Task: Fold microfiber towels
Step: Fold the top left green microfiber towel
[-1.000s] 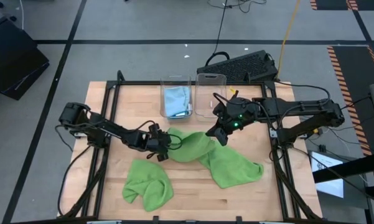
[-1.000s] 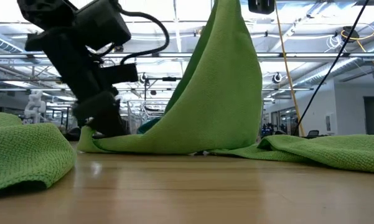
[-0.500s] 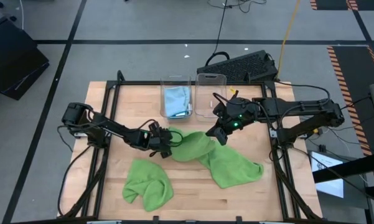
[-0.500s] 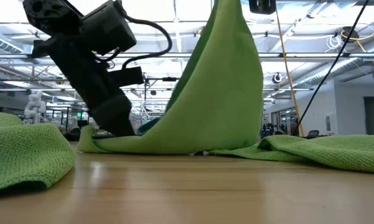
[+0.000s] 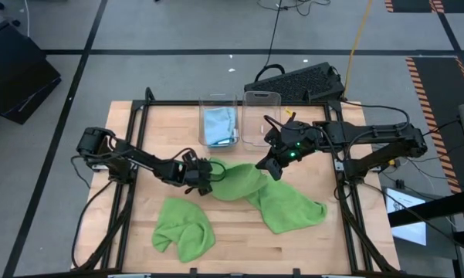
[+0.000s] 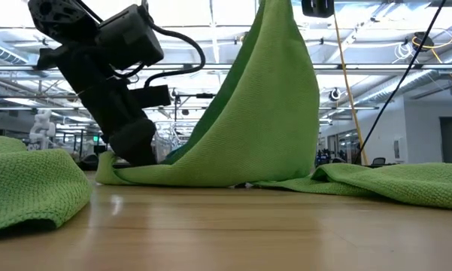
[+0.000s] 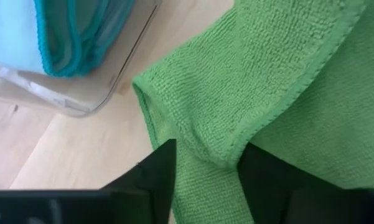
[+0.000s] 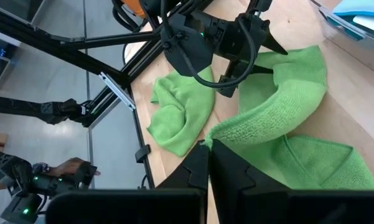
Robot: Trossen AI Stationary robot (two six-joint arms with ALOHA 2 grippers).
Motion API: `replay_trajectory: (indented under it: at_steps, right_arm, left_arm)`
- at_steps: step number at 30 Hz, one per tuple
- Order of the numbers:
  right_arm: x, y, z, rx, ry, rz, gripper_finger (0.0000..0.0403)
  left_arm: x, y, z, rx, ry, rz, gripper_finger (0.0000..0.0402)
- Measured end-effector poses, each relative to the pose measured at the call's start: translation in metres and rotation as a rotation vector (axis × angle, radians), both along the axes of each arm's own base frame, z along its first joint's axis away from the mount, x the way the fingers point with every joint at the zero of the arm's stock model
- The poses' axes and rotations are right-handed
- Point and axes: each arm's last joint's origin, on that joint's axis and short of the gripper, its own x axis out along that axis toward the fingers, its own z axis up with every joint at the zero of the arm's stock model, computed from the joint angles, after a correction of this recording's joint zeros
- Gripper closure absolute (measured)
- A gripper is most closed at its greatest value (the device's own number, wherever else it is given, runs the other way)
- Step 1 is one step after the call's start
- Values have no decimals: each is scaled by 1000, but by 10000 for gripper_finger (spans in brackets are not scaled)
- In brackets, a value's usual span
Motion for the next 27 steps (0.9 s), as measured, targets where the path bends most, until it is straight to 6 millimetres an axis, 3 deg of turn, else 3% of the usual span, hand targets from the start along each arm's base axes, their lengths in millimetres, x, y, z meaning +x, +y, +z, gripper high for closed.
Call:
replay_trajectory:
  at_steps: [10,14,19,27]
  right_arm:
    - [0,0,0,4,1,-3,403]
    - [0,0,0,-4,1,-4,403]
    - [0,-4,-1,-48,8,-53,403]
    - [-5,-16,14,-174,-109,-154,403]
  left_arm:
    - [0,11,0,-52,14,39,332]
    - [-4,12,14,-38,-7,-4,390]
    - [-19,13,58,-40,-82,-10,397]
    - [-53,17,156,0,-259,-59,399]
